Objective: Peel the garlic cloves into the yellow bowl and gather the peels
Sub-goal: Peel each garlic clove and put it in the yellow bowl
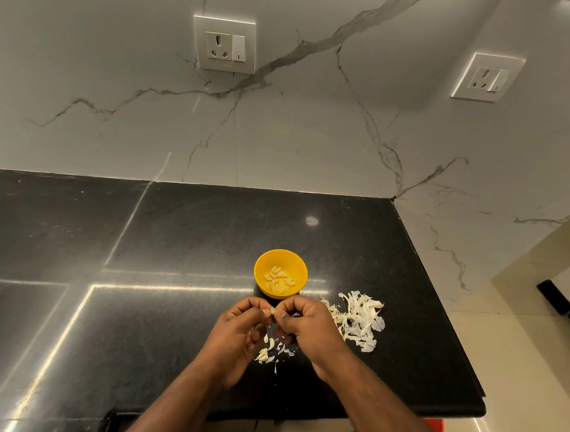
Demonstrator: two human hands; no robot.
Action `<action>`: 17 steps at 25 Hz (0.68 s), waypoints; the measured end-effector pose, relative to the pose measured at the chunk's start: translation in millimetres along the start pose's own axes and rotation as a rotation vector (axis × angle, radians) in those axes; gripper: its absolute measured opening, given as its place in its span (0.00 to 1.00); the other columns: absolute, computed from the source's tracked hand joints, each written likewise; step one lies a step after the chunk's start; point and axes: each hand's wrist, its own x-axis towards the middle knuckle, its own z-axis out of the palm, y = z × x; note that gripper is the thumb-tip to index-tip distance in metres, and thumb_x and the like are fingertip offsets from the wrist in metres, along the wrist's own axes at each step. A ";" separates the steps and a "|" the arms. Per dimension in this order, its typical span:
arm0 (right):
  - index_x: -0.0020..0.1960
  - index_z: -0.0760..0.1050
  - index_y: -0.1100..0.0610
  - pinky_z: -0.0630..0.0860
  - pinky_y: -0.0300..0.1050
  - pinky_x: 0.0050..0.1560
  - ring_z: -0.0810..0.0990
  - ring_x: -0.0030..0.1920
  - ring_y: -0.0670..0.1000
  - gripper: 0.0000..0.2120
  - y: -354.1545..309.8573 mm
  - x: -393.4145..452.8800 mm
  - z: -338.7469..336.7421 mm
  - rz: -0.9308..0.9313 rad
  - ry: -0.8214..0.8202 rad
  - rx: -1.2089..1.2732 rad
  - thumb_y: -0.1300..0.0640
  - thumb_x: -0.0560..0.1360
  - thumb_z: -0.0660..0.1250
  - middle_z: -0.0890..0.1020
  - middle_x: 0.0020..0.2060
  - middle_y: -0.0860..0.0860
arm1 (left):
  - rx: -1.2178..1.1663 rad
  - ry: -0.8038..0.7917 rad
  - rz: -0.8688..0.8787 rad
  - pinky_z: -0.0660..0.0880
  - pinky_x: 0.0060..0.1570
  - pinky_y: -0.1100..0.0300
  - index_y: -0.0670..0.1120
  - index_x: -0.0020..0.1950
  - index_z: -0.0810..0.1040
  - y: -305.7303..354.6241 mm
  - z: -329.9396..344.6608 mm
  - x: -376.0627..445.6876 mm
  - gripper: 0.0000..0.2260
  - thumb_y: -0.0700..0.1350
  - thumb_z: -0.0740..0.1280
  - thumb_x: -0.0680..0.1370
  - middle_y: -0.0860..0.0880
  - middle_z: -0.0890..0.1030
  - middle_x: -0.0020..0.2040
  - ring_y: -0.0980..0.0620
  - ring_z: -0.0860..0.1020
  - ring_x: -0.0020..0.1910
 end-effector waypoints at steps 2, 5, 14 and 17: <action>0.43 0.79 0.59 0.73 0.40 0.34 0.79 0.32 0.48 0.07 -6.9 -1.8 -4.3 0.171 -0.094 0.149 0.66 0.78 0.66 0.81 0.36 0.55 | 0.054 -0.031 0.013 0.63 0.35 0.57 0.44 0.46 0.81 1.7 -4.9 -0.6 0.05 0.36 0.67 0.78 0.45 0.73 0.36 0.52 0.67 0.33; 0.43 0.79 0.57 0.74 0.41 0.35 0.80 0.34 0.49 0.08 -8.6 -4.7 -5.6 0.294 -0.143 0.280 0.66 0.78 0.65 0.82 0.36 0.54 | 0.110 -0.059 0.010 0.62 0.33 0.59 0.45 0.47 0.81 2.1 -8.6 0.8 0.07 0.36 0.65 0.80 0.47 0.73 0.34 0.54 0.67 0.30; 0.42 0.82 0.59 0.81 0.49 0.41 0.80 0.35 0.48 0.05 -1.1 0.2 1.7 -0.100 0.160 -0.117 0.64 0.77 0.70 0.85 0.37 0.55 | 0.122 0.059 0.087 0.65 0.28 0.63 0.44 0.42 0.84 -4.9 -0.1 1.2 0.01 0.39 0.73 0.74 0.39 0.78 0.40 0.53 0.67 0.29; 0.41 0.81 0.56 0.81 0.49 0.40 0.81 0.36 0.49 0.07 2.3 0.9 3.1 -0.154 0.182 -0.133 0.63 0.76 0.71 0.84 0.36 0.52 | 0.059 0.030 0.043 0.65 0.33 0.59 0.44 0.44 0.83 -5.6 0.9 -0.1 0.04 0.43 0.74 0.71 0.39 0.79 0.42 0.50 0.69 0.33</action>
